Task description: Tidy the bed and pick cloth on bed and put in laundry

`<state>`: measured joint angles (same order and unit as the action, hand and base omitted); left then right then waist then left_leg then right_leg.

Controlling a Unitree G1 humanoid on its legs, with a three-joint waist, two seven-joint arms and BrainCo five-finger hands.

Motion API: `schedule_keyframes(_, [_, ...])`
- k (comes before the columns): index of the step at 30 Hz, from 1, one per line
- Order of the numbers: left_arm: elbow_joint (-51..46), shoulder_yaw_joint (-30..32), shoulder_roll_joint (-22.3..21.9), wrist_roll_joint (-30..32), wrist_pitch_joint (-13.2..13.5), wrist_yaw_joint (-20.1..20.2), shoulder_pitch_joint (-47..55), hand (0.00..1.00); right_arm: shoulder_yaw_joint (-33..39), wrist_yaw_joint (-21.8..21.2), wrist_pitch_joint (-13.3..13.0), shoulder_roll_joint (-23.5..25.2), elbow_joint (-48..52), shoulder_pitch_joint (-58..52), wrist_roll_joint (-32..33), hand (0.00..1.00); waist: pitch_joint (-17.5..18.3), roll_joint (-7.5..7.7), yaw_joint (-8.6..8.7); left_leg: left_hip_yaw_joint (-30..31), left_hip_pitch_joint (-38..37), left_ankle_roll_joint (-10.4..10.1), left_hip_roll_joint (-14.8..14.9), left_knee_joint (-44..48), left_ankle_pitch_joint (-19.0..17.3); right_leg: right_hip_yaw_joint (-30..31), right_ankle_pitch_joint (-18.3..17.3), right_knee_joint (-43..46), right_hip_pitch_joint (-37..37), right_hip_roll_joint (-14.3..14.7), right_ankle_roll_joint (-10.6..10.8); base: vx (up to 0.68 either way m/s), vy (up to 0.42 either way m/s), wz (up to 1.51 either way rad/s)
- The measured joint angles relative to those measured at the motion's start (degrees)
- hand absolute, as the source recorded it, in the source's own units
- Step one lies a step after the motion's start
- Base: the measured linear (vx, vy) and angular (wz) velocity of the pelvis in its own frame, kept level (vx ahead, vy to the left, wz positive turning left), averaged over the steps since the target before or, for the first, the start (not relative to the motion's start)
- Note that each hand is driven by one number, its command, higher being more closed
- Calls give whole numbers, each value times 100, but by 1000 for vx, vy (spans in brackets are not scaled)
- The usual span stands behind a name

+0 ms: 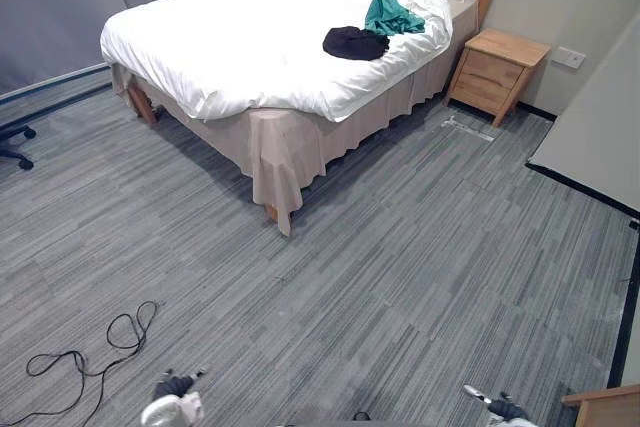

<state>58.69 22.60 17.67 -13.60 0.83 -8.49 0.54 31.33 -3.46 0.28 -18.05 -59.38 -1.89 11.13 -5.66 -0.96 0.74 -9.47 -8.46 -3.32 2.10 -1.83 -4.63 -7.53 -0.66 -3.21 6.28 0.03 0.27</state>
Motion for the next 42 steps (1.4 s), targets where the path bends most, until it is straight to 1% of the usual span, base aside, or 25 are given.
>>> schedule_keyframes(3, [17,73,-2,-1,-33,8,37,0,-1,-89,-8,-1,0,75,1,0,-6,-8,-2,-93,-74,-25,13,3,-12,-10,-38,0,81,3,59,17,-25,-2])
schedule_keyframes(5, [17,135,-5,-2,-32,101,20,0,-2,-136,-30,0,0,79,1,0,-10,-17,-4,-92,-114,-31,15,2,-16,-59,-63,0,132,2,96,-4,-29,8])
schedule_keyframes(12, [17,221,-128,-62,-31,373,27,0,-5,-221,-55,23,0,87,1,0,-13,-22,-8,-94,-105,-31,16,1,-16,-127,-66,1,138,-1,95,-43,-25,3])
schedule_keyframes(16, [17,217,-284,-135,-29,384,67,0,-9,-214,-54,106,0,79,0,0,-14,-27,-12,-101,-103,-30,18,0,-16,-142,-67,1,140,-1,91,-65,-26,1])
schedule_keyframes(17, [17,138,-324,-131,-28,384,104,0,-14,-213,-52,155,0,74,-1,0,-14,-27,-12,-103,-105,-29,21,1,-16,-147,-64,2,144,1,83,-66,-25,2])
schedule_keyframes(18, [17,54,-331,-128,-24,385,137,0,-17,-213,-50,197,0,69,-1,0,-15,-27,-12,-104,-111,-28,24,1,-16,-152,-61,2,154,4,78,-65,-25,3])
schedule_keyframes(24, [17,-10,-413,-126,10,403,273,0,-137,-211,-38,227,-1,52,-1,0,-18,-28,-9,-149,-160,-21,23,0,-19,-130,-47,26,179,7,50,-58,-21,-2])
schedule_keyframes(25, [16,-16,-432,-125,14,405,277,0,-139,-209,-38,228,-1,58,-1,0,-42,-26,-14,-163,-168,-1,24,5,-31,-132,-87,93,165,3,12,-53,-21,-3])
schedule_keyframes(26, [15,-46,-442,-125,17,405,273,0,-140,-207,-39,229,0,73,-1,0,-87,-26,-16,-174,-172,24,24,13,-47,-132,-170,214,143,-7,-15,-46,-15,-2])
schedule_keyframes(27, [13,-212,-447,-122,18,404,256,0,-196,-204,-42,234,7,93,-1,0,-191,-26,-23,-182,-194,88,22,100,-114,-143,-447,726,-38,-63,29,-58,-2,4])
schedule_keyframes(28, [13,-330,-449,-123,14,411,228,0,-249,-190,-43,251,11,91,0,0,-274,29,-28,-187,-179,124,3,209,-219,-160,-718,1202,-226,-152,201,-53,12,8])
schedule_keyframes(29, [13,-474,-451,-123,7,415,181,0,-283,-157,-41,288,11,84,2,0,-341,45,-15,-188,-176,164,-12,320,-301,-211,-915,1857,-490,-255,440,-75,25,-9])
schedule_keyframes(30, [14,-600,-453,-129,0,412,149,0,-382,-115,-39,357,4,90,0,0,-452,68,-56,-253,-128,198,-13,464,-380,-341,-948,2948,-1016,-419,449,-74,28,-17])
schedule_keyframes(31, [17,-647,-414,-140,-3,407,128,0,-465,-91,-45,503,-1,153,-5,0,-611,108,-63,-272,-191,234,-12,636,-468,-473,-919,3986,-1462,-643,476,-63,18,-17])
schedule_keyframes(32, [29,-683,-386,-151,-5,401,135,0,-462,-90,-43,571,-12,133,-12,0,-685,134,-41,-258,-291,213,-17,674,-471,-535,-992,4266,-1555,-740,485,51,14,-3])
schedule_keyframes(33, [47,-681,-375,-190,-12,394,166,0,-463,-96,-31,644,-45,76,-110,0,-732,161,-29,-258,-420,185,14,692,-503,-594,-1198,4362,-1617,-839,524,104,3,-1])
schedule_keyframes(35, [46,-677,-363,-226,-11,406,221,0,-466,-111,-30,656,-76,75,-238,0,-745,148,2,-251,-492,88,162,705,-579,-657,-1262,3887,-1658,-844,526,115,-32,-1])
schedule_keyframes(36, [45,-676,-337,-223,-10,423,213,0,-468,-130,-30,653,-74,97,-239,0,-758,137,15,-231,-553,17,295,698,-633,-664,-1154,3286,-1678,-781,507,178,-115,4])
schedule_keyframes(37, [46,-676,-316,-224,-11,438,205,0,-478,-165,-25,651,-73,114,-227,0,-771,120,18,-229,-566,-40,421,693,-715,-666,-905,2630,-1680,-702,456,262,-178,1])
schedule_keyframes(38, [46,-671,-276,-228,-11,475,180,0,-517,-224,-1,652,-66,139,-220,0,-782,138,18,-221,-567,-175,559,692,-790,-657,-398,1613,-1682,-637,440,360,-276,-4])
schedule_keyframes(39, [46,-644,-260,-241,-8,512,148,0,-548,-266,18,654,-66,163,-223,0,-823,210,18,-202,-601,-307,619,694,-879,-613,31,968,-1756,-706,532,312,-274,-5])
schedule_keyframes(40, [48,-608,-263,-252,-7,525,134,0,-557,-287,25,654,-68,177,-227,0,-844,246,16,-199,-630,-386,635,692,-931,-580,153,849,-1850,-767,552,331,-347,-3])
schedule_keyframes(41, [60,-555,-279,-294,0,530,115,0,-554,-305,25,660,-69,189,-260,0,-918,298,15,-168,-729,-522,676,683,-1061,-522,395,849,-1996,-904,588,430,-470,-1])
schedule_keyframes(42, [148,-554,-400,-285,18,529,55,0,-517,-302,3,626,-73,217,-423,0,-977,174,36,-53,-942,-426,920,666,-1290,-628,717,1456,-2065,-742,422,444,-471,7])
